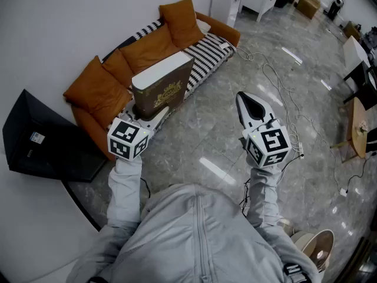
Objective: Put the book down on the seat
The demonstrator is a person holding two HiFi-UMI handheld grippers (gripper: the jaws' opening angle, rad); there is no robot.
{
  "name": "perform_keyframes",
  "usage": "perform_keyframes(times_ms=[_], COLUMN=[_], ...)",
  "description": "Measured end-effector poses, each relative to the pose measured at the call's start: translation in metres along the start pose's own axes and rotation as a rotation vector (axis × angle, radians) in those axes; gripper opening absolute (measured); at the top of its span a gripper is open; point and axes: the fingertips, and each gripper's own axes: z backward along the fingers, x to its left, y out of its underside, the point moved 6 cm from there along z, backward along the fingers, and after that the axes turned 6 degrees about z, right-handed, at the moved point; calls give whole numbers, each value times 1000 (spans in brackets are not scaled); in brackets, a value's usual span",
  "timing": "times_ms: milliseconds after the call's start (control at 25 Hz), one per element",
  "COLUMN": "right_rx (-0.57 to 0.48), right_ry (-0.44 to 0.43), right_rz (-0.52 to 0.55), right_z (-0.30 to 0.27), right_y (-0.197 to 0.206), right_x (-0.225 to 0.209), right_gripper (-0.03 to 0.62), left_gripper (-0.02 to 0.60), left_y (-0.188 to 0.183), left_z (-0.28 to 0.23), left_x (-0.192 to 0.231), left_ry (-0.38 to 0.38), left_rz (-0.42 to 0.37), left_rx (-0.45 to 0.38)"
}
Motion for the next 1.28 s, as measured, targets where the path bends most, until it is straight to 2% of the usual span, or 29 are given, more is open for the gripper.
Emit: perform_keyframes(times_ms=[360, 720, 880, 1080, 1280], right_rx=[-12, -45, -46, -19, -5], right_ry=[-4, -41, -56, -58, -22], right_rz=[4, -38, -42, -47, -64], right_z=[-2, -5, -18, -44, -84], right_y=[10, 20, 22, 37, 47], right_x=[-20, -46, -55, -62, -88], right_gripper=[29, 29, 29, 29, 29], left_gripper=[239, 239, 239, 239, 239], left_y=[-2, -1, -6, 6, 1], left_z=[-18, -34, -47, -74, -113], left_x=[-9, -24, -16, -1, 38], left_ry=[-35, -64, -59, -33, -23], left_rz=[-28, -14, -15, -15, -20], left_rx=[12, 18, 27, 48, 35])
